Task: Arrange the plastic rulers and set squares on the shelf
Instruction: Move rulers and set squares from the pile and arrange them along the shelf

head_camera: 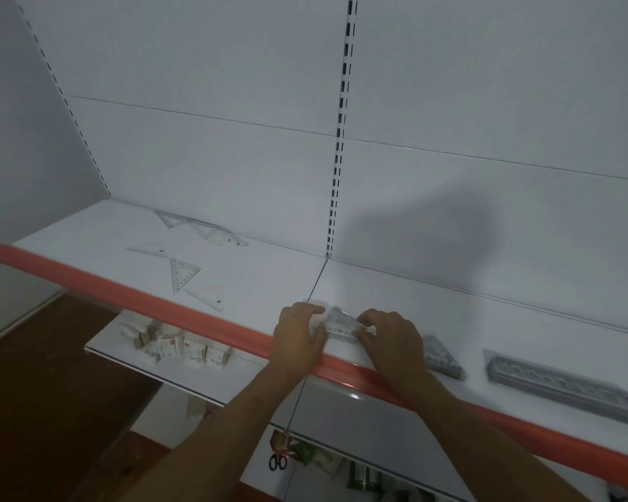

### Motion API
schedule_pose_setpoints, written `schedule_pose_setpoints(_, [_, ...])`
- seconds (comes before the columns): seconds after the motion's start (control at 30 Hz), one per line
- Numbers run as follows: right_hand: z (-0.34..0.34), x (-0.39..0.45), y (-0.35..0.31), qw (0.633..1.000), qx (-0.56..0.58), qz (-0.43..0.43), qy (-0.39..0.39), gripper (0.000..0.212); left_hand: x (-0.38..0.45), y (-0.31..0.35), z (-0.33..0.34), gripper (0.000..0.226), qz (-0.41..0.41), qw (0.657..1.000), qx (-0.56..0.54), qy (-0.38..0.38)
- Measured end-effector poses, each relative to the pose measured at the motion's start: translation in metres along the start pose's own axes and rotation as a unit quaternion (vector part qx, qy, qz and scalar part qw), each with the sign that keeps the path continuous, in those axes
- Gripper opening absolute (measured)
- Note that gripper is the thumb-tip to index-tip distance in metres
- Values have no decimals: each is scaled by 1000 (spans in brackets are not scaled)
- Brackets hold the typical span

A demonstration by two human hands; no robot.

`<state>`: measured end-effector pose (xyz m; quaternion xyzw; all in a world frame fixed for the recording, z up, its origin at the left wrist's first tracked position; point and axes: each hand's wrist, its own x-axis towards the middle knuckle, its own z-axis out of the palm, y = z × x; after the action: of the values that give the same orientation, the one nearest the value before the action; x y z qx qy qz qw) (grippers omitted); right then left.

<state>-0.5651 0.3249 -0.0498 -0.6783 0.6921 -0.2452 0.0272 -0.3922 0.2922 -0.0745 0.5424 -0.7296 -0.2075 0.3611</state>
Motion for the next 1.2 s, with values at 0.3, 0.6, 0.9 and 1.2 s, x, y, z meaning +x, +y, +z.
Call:
schedule_pose_setpoints(0.3, [8, -2, 8, 1000, 14, -2, 0, 14, -2, -9, 6, 36, -30, 999, 29, -18])
schedule_pose_setpoints(0.6, [4, -7, 7, 997, 21, 8, -75, 29, -5, -14, 9, 37, -12, 1000, 24, -3])
schedule_pose_setpoints(0.9, [-2, 0, 4, 991, 51, 41, -120, 50, -2, -20, 13, 31, -52, 998, 33, 4])
schedule_pose_setpoints(1.2, [-4, 0, 8, 988, 79, 27, -128, 49, -2, -9, 8, 33, -65, 995, 71, -34])
